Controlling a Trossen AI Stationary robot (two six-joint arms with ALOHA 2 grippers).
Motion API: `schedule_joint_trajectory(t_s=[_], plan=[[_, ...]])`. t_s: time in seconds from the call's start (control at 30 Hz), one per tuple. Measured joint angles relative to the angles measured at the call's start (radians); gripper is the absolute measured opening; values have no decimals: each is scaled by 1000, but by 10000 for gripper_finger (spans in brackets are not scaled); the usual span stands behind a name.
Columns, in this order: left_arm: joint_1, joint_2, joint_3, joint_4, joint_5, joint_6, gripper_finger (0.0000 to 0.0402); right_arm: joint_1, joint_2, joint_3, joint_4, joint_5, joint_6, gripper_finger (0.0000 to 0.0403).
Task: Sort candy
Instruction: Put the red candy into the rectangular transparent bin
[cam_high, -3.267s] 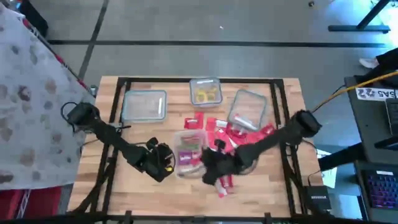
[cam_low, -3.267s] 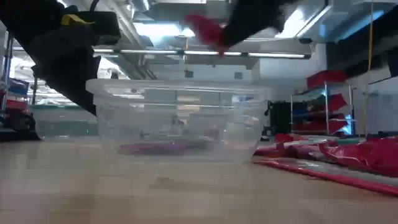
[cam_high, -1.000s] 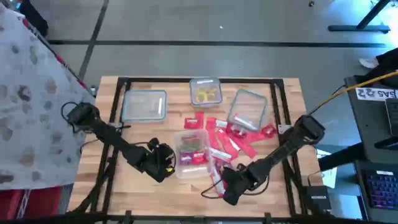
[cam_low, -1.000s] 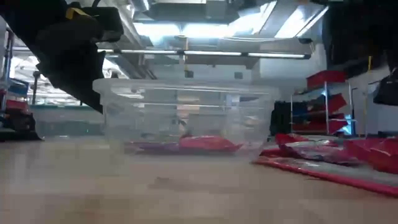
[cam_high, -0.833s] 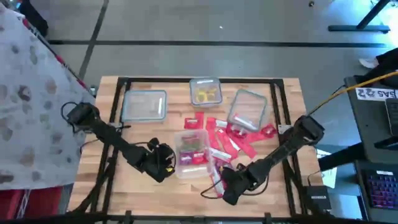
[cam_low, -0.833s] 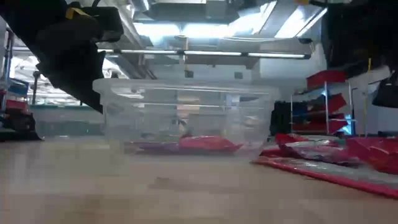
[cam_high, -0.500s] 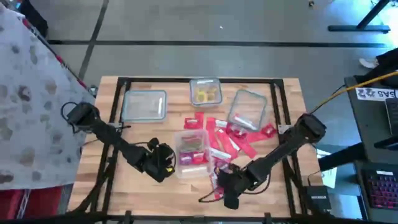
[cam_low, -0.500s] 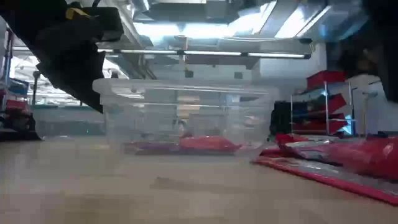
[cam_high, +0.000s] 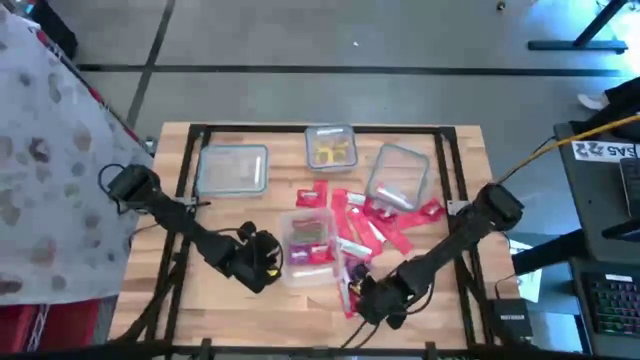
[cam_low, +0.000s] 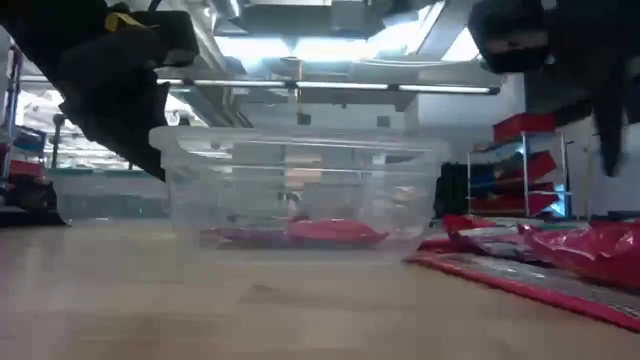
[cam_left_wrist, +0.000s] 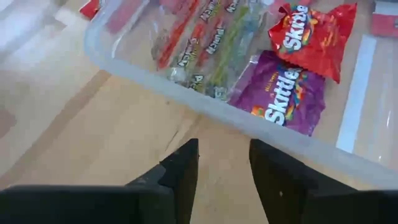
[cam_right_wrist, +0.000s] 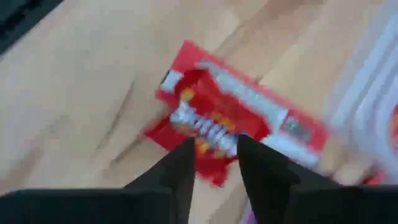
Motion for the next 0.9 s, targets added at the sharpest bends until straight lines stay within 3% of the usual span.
schedule_joint_trajectory(t_s=[0.2, 0.37, 0.47, 0.63, 0.8, 0.9], plan=[[11, 0, 0, 0, -1, 0, 129, -24, 30, -3, 19, -12, -166, 148], [13, 0, 0, 6, -1, 0, 129, -25, 75, -4, 14, -2, -166, 140], [13, 0, 0, 9, -1, 0, 129, -28, 80, -4, 15, 1, -42, 129], [13, 0, 0, 16, 0, 1, 129, -56, 79, -4, 2, -15, 327, 114], [13, 0, 0, 17, -1, 4, 129, -113, 78, -4, 10, -179, 659, 113], [13, 0, 0, 20, 0, 4, 129, -142, 77, 13, 10, -258, 750, 113]])
